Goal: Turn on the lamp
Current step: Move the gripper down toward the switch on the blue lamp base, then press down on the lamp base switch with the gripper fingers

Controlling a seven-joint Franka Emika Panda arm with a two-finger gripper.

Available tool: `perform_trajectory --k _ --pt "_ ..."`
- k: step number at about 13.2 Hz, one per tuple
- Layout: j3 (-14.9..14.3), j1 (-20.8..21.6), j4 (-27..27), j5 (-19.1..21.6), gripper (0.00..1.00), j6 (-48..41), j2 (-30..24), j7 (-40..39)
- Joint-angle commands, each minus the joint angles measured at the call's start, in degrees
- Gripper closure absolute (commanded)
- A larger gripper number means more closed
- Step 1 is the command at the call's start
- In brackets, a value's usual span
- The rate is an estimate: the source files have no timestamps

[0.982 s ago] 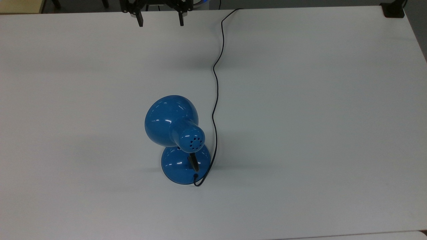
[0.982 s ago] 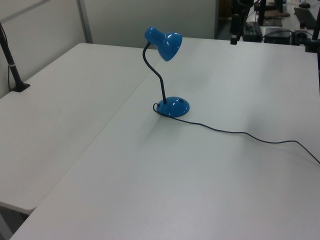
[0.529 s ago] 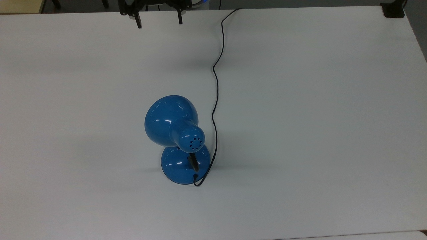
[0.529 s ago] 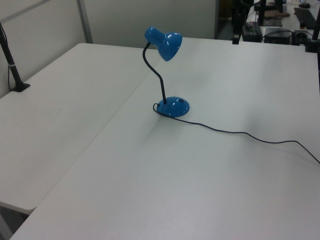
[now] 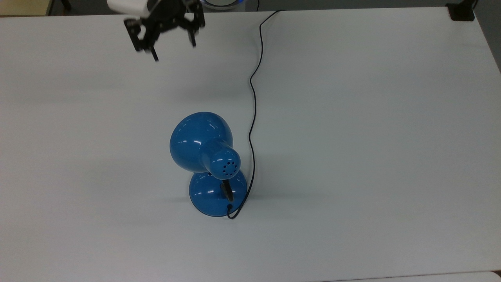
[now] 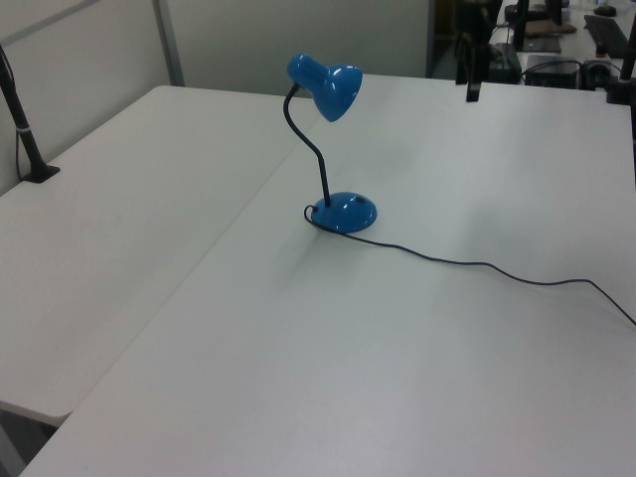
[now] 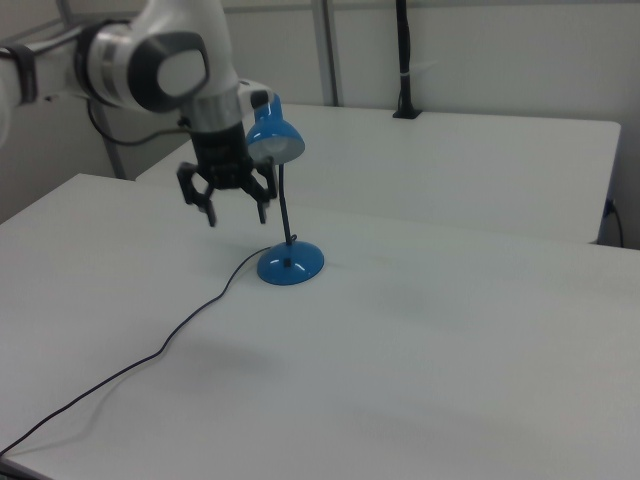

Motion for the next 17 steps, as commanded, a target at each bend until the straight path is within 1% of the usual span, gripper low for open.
perform_trajectory --k 1,2,3,4,5,6,7,8,9,10,12,15,17 --pt "-0.12 0.1 -3.33 -0.11 0.38 10.16 3.58 2.53" --pt "-0.12 -0.51 -3.42 1.11 0.65 14.28 5.6 2.97" --pt "-0.12 -0.51 -3.42 3.64 0.82 17.1 6.92 3.06" --pt "-0.12 -0.43 -3.42 6.45 0.91 20.7 8.94 3.5" --pt "-0.21 0.1 -3.25 7.18 0.97 23.34 11.39 3.59" --pt "-0.12 0.45 -3.16 7.36 0.98 25.81 12.72 4.38" --pt "-0.03 1.06 -3.25 7.45 1.0 30.53 14.65 6.73" --pt "0.14 2.03 -3.16 7.53 1.0 34.58 16.84 9.28" --pt "0.14 2.99 -2.9 7.71 1.0 36.62 18.17 10.0" --pt "0.14 3.61 -2.81 8.76 1.0 39.69 19.66 10.27" --pt "0.14 4.93 -2.72 12.44 1.0 45.58 21.87 10.27" --pt "0.14 5.64 -0.35 14.47 1.0 48.15 24.42 10.27" --pt "0.14 5.99 0.18 14.57 1.0 48.24 25.3 10.27"
